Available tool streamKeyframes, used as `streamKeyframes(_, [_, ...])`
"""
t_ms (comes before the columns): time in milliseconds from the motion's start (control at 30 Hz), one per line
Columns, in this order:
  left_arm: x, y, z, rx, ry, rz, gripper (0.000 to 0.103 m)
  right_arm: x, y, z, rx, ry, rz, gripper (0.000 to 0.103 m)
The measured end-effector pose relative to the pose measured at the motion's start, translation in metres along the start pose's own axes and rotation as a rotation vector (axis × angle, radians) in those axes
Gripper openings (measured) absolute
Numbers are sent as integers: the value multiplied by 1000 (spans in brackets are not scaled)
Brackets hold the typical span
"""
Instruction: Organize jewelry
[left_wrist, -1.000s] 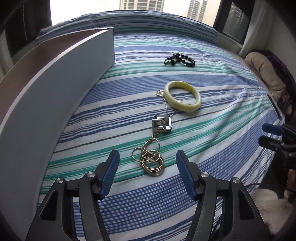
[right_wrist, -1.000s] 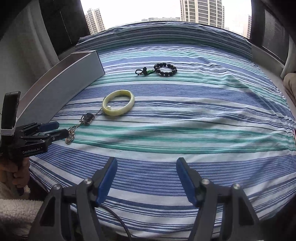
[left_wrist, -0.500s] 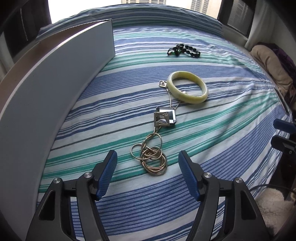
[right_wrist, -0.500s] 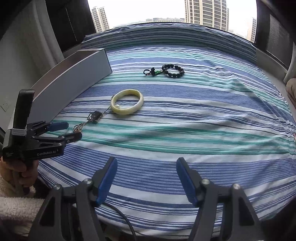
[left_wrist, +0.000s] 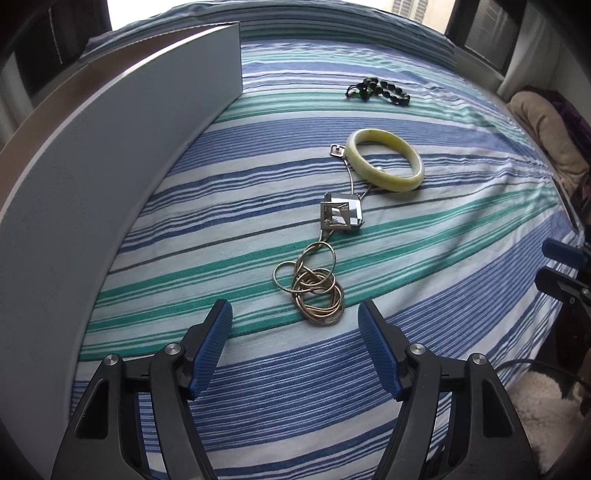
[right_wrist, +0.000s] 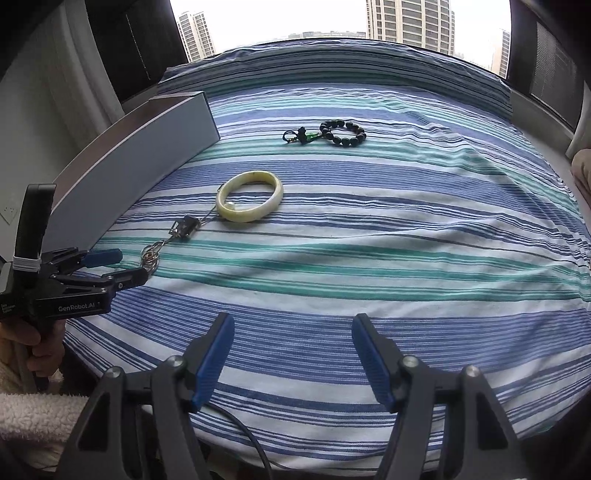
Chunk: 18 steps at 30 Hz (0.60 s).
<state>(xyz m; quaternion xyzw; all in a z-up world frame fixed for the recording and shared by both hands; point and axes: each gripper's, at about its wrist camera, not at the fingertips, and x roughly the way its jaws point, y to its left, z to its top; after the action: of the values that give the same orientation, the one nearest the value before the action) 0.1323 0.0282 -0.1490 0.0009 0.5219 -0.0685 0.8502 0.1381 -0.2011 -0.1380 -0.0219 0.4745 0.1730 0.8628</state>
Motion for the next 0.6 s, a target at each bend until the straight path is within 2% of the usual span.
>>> streamKeyframes(467, [6,-10,9,21,5,56,72,1,3,1,-18,2,-1,67])
streamKeyframes(600, [11,-13,12,30,1,51,72,0,8,13,-84,-10,9,67])
